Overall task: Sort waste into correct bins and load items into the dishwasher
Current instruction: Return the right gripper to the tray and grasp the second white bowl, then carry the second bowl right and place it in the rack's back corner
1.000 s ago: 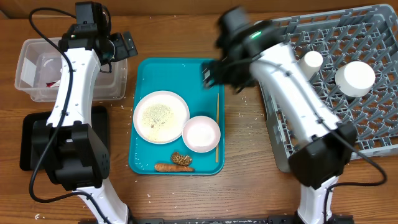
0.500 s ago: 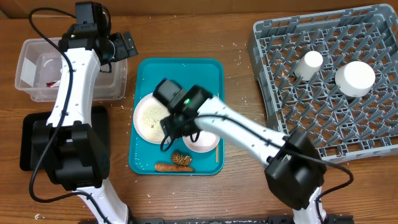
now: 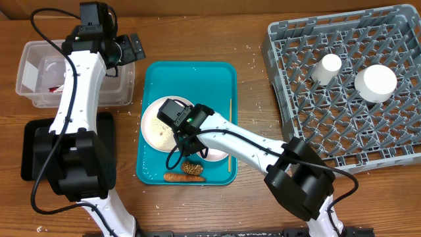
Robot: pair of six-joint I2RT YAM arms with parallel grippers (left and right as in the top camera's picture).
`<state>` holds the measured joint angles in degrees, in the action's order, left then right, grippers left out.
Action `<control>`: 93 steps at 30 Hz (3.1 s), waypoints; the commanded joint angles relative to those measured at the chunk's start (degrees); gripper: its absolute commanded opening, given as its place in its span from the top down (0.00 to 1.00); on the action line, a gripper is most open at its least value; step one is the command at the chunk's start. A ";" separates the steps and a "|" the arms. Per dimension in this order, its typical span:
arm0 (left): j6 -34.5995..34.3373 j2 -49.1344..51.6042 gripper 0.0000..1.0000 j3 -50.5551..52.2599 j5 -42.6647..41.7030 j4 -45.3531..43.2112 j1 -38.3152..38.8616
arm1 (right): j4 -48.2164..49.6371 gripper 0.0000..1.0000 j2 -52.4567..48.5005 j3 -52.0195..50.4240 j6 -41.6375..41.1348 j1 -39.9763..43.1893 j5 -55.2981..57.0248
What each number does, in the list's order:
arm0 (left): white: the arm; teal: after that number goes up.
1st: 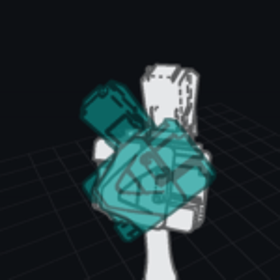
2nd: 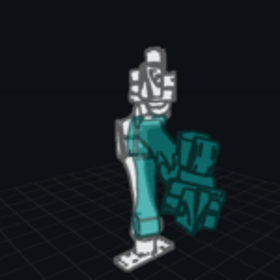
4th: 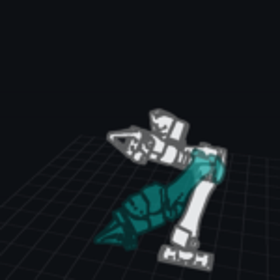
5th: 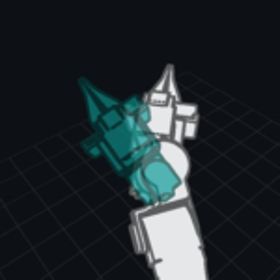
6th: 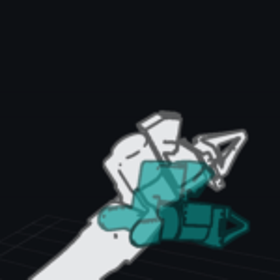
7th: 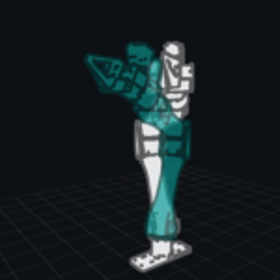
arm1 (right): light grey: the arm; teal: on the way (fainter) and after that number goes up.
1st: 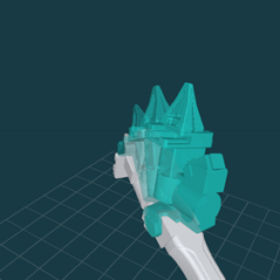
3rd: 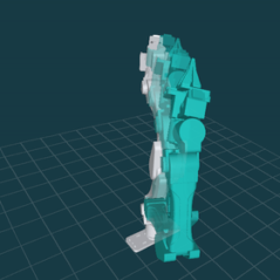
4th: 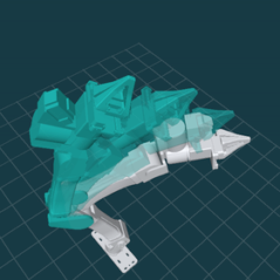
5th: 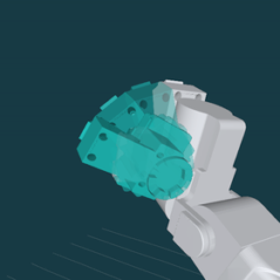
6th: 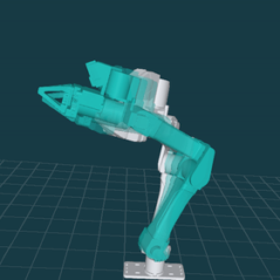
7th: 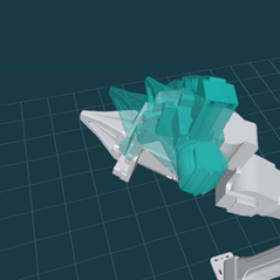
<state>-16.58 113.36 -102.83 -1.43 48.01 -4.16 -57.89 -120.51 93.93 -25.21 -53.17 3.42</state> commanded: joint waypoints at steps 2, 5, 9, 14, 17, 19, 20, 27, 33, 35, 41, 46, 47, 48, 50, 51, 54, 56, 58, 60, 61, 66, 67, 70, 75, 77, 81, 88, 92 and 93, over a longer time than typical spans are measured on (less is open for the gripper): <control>-0.79 -1.29 0.00 -0.09 0.15 -0.07 0.07 | 0.39 0.61 0.22 -0.24 -0.39 0.28 1.03; -0.79 -1.29 0.00 -0.09 0.15 -0.07 0.07 | 0.44 0.66 0.09 -0.24 -0.61 0.28 1.03; -0.79 -1.29 0.00 -0.09 0.15 -0.07 0.07 | 0.39 0.68 -0.02 -0.24 -2.14 0.28 0.92; -0.79 -1.29 0.00 -0.09 0.15 -0.07 0.07 | 0.39 0.85 -0.04 -0.24 -5.53 0.07 0.66; -0.79 -1.29 0.00 -0.09 0.15 -0.07 0.07 | 0.48 0.89 -0.04 -0.22 -6.60 -0.04 -0.31; -0.79 -1.29 0.00 -0.09 0.15 -0.07 0.07 | 0.61 0.94 0.00 -0.04 -6.58 -0.02 -1.27; -0.79 -1.29 0.00 -0.09 0.15 -0.07 0.07 | 0.44 0.96 0.07 0.46 -6.58 -0.02 -1.75; -0.79 -1.29 0.00 -0.09 0.15 -0.07 0.07 | -6.27 0.96 2.97 9.49 -6.25 2.01 -0.55; -0.79 -1.29 0.00 -0.09 0.15 -0.07 0.07 | -17.73 0.96 9.68 22.18 -2.73 12.63 5.16; -0.79 -1.29 0.00 -0.09 0.17 -0.04 0.07 | -19.50 0.96 12.00 24.96 -1.14 18.12 4.76; -0.79 -1.29 0.00 -0.09 0.15 -0.07 0.07 | -17.49 0.96 18.01 28.04 7.34 41.57 -8.37; -0.79 -1.29 0.00 -0.09 0.15 -0.07 0.07 | -11.93 0.96 17.07 26.77 14.05 63.87 -30.16; -0.79 -1.29 0.00 -0.09 0.15 -0.04 0.07 | -9.27 0.96 16.50 25.62 16.04 68.63 -37.51; -0.79 -1.29 0.00 -0.09 0.15 -0.07 0.07 | -6.86 0.96 15.82 24.63 17.18 71.76 -42.93; -0.79 -1.29 0.00 -0.09 0.15 -0.07 0.04 | 1.84 0.96 13.66 21.27 18.14 78.77 -56.92; -0.79 -1.29 0.00 -0.09 0.15 -0.07 0.04 | 5.86 0.96 12.61 19.78 17.97 80.67 -61.61; -0.79 -1.29 0.00 -0.09 0.15 -0.04 0.07 | 15.87 0.96 9.46 16.61 17.92 83.43 -71.19; -0.79 -1.29 0.00 -0.09 0.15 -0.04 0.07 | 22.03 0.96 6.49 15.23 17.53 83.67 -72.59; -0.79 -1.29 0.00 -0.09 0.15 -0.07 0.07 | 26.03 0.96 3.80 14.91 17.55 83.36 -72.52; -0.79 -1.29 0.00 -0.09 0.15 -0.07 0.07 | 31.91 0.96 -0.09 14.91 15.89 83.01 -72.46; -0.79 -1.29 0.00 -0.09 0.13 -0.07 0.07 | 34.73 0.96 -1.55 14.88 13.84 83.01 -72.06; -0.79 -1.29 0.00 -0.09 0.15 -0.04 0.07 | 48.63 0.96 -7.58 14.88 -2.56 83.03 -68.35; -0.79 -1.29 0.00 -0.09 0.15 -0.07 0.07 | 49.83 0.96 -8.37 14.88 -4.76 83.03 -67.45; -0.79 -1.29 0.00 -0.09 0.15 -0.04 0.07 | 50.03 0.96 -9.51 14.88 -8.09 83.36 -63.52; -0.79 -1.29 0.00 -0.09 0.15 -0.07 0.07 | 49.48 0.96 -9.77 14.86 -9.31 84.43 -62.05; -0.79 -1.29 0.00 -0.09 0.17 -0.04 0.07 | 49.31 0.96 -9.77 14.86 -10.97 85.24 -61.11; -0.79 -1.29 0.00 -0.09 0.15 -0.07 0.07 | 45.20 0.96 -9.77 14.88 -11.02 87.12 -56.48; -0.79 -1.29 0.00 -0.09 0.15 -0.07 0.07 | 42.51 0.96 -9.77 14.86 -10.84 88.94 -56.22; -0.79 -1.29 0.00 -0.09 0.13 -0.07 0.07 | 42.40 0.88 -9.68 15.39 -10.91 90.38 -58.73; -0.79 -1.29 0.00 -0.09 0.15 -0.07 0.07 | 42.27 0.82 -9.68 15.72 -10.91 90.71 -59.25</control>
<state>-16.56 113.36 -102.83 -1.43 48.01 -4.16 -15.57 -130.39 108.68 -36.01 35.24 -54.92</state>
